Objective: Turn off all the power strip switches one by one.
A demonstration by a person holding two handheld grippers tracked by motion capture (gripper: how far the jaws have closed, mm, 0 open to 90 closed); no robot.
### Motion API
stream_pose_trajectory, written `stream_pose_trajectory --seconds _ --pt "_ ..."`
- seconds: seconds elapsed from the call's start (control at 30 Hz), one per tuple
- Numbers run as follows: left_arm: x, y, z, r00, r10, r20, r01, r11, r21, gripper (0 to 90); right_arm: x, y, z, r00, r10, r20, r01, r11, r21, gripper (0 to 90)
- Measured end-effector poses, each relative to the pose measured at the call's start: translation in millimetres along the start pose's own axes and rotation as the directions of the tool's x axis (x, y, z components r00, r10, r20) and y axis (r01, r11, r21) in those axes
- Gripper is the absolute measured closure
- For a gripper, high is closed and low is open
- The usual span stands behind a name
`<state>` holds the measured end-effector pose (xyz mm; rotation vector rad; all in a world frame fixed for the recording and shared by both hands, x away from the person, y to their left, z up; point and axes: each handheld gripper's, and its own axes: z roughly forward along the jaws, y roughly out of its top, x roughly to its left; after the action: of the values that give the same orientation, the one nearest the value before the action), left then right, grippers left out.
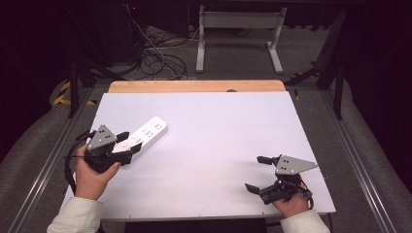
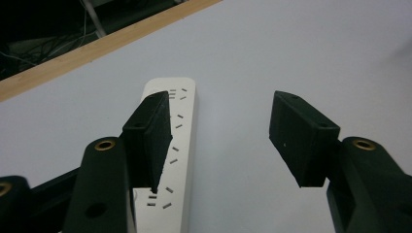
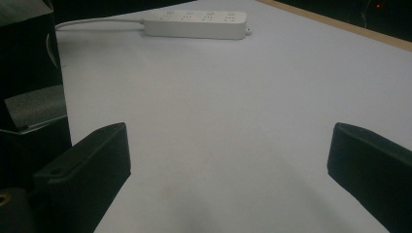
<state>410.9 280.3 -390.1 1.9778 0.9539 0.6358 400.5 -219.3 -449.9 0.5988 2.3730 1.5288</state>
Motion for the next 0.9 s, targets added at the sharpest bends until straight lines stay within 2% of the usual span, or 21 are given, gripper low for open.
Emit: stream_pose_trajectory --seconds 0.1,0.13,0.17,0.2,0.27,0.3,0.33,0.4,0.43,0.47,0.5,0.53,0.57,0.73,0.77,0.8,0.9 --pt "4.3 0.4 1.4 0.9998 -0.015 0.013 0.015 0.9998 0.011 45.0 -0.2 0.0 -0.4 1.0000 -0.003 0.002 0.003 1.000 0.000 2.5" --pt "5.3 0.5 2.1 1.0000 -0.005 0.007 0.004 0.9997 0.024 48.2 -0.2 0.0 -0.5 1.0000 -0.003 0.002 0.003 1.000 0.001 2.5" --pt "6.4 0.6 4.1 0.9997 0.003 0.025 -0.004 0.9994 0.035 56.0 -0.2 -0.1 -0.2 1.0000 -0.002 -0.001 0.002 1.000 0.000 2.5" --pt "6.4 0.6 4.1 0.9997 0.003 0.025 -0.004 0.9994 0.035 60.4 -0.2 -0.1 -0.2 1.0000 -0.002 -0.001 0.002 1.000 0.000 2.5" --pt "7.2 0.7 6.3 0.9996 0.006 0.027 -0.007 0.9989 0.046 61.6 0.1 0.0 0.0 1.0000 -0.001 -0.003 0.001 1.000 0.003 2.5" --pt "7.6 0.4 7.3 0.9997 -0.006 0.023 0.005 0.9985 0.054 65.8 0.1 0.0 -0.1 1.0000 -0.003 -0.004 0.003 1.000 0.002 2.5" --pt "8.8 0.4 8.0 0.9998 -0.010 0.015 0.009 0.9981 0.061 65.8 0.1 0.0 -0.1 1.0000 -0.003 -0.004 0.003 1.000 0.002 2.5" --pt "10.3 0.6 9.7 0.9995 -0.032 -0.003 0.032 0.9962 0.080 74.2 0.1 -0.1 0.0 1.0000 -0.001 -0.005 0.001 1.000 0.003 2.5" --pt "11.3 0.8 10.4 0.9995 -0.028 -0.013 0.030 0.9955 0.090 78.0 0.2 -0.1 0.2 1.0000 -0.001 -0.005 0.001 1.000 0.004 2.5" --pt "12.6 1.1 11.2 0.9994 -0.030 -0.019 0.032 0.9941 0.103 78.0 0.2 -0.1 0.2 1.0000 -0.001 -0.005 0.001 1.000 0.004 2.5" --pt "17.4 1.3 13.9 0.9983 -0.057 0.009 0.055 0.9891 0.137 87.1 0.3 -0.1 0.7 1.0000 -0.001 -0.009 0.001 1.000 0.005 2.5" --pt "17.4 1.3 13.9 0.9983 -0.057 0.009 0.055 0.9891 0.137 90.0 0.3 -0.1 0.7 1.0000 -0.001 -0.009 0.001 1.000 0.005 2.5" --pt "19.8 1.5 14.8 0.9982 -0.058 0.013 0.056 0.9883 0.142 90.0 0.3 -0.1 0.8 1.0000 -0.001 -0.009 0.001 1.000 0.005 2.5" --pt "30.4 3.8 20.0 0.9966 -0.077 -0.027 0.081 0.9791 0.186 90.0 0.3 0.0 0.4 1.0000 -0.003 -0.006 0.003 1.000 0.002 2.5" --pt "33.4 4.0 21.6 0.9955 -0.090 -0.030 0.094 0.9758 0.198 90.0 0.2 0.0 0.4 1.0000 -0.004 -0.005 0.004 1.000 0.002 2.5" --pt "38.6 3.6 26.5 0.9926 -0.114 -0.042 0.120 0.9667 0.226 90.0 0.2 0.0 0.5 1.0000 -0.003 -0.006 0.003 1.000 0.002 2.5" --pt "45.2 2.0 33.3 0.9893 -0.129 -0.068 0.142 0.9533 0.266 90.0 0.3 -0.1 0.6 1.0000 -0.003 -0.009 0.003 1.000 0.002 2.5"
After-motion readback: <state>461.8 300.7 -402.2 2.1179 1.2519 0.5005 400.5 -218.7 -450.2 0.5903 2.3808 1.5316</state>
